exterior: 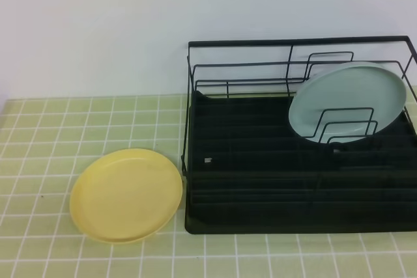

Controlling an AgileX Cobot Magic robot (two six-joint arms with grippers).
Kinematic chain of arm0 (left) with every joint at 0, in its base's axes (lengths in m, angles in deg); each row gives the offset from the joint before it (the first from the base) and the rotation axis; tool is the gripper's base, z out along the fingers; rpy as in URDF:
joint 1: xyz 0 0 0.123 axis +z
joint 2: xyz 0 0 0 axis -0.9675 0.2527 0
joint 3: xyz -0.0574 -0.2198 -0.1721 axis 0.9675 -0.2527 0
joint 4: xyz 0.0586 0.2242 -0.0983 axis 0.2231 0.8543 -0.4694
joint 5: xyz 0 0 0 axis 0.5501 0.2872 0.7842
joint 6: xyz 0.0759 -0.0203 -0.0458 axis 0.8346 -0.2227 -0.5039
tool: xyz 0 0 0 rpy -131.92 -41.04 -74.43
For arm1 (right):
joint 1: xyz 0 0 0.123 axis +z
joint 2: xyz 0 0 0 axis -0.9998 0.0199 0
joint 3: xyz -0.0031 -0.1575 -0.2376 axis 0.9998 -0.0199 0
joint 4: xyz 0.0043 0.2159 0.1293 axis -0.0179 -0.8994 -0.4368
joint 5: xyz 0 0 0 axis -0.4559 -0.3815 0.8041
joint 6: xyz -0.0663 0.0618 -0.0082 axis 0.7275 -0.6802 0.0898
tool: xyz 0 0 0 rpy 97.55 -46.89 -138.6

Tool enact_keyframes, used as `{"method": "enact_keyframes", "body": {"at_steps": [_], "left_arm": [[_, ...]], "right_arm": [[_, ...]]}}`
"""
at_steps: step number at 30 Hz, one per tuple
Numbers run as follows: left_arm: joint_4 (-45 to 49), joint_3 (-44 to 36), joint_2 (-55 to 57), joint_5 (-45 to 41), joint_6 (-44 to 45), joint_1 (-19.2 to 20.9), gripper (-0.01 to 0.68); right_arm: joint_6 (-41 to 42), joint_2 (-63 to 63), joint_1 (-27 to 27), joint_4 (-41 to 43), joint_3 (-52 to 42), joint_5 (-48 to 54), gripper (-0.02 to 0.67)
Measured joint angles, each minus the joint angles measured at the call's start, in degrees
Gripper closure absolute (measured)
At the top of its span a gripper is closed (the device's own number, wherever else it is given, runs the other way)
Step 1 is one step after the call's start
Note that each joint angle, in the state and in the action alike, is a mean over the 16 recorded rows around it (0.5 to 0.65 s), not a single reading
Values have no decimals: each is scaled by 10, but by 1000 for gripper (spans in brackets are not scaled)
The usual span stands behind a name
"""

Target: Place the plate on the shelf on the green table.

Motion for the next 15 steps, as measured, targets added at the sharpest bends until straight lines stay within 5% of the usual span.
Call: {"method": "enact_keyframes", "body": {"at_steps": [15], "left_arm": [[69,163,321,-143,45,0,675]], "right_arm": [[108,164,6,12,78,265,651]]}}
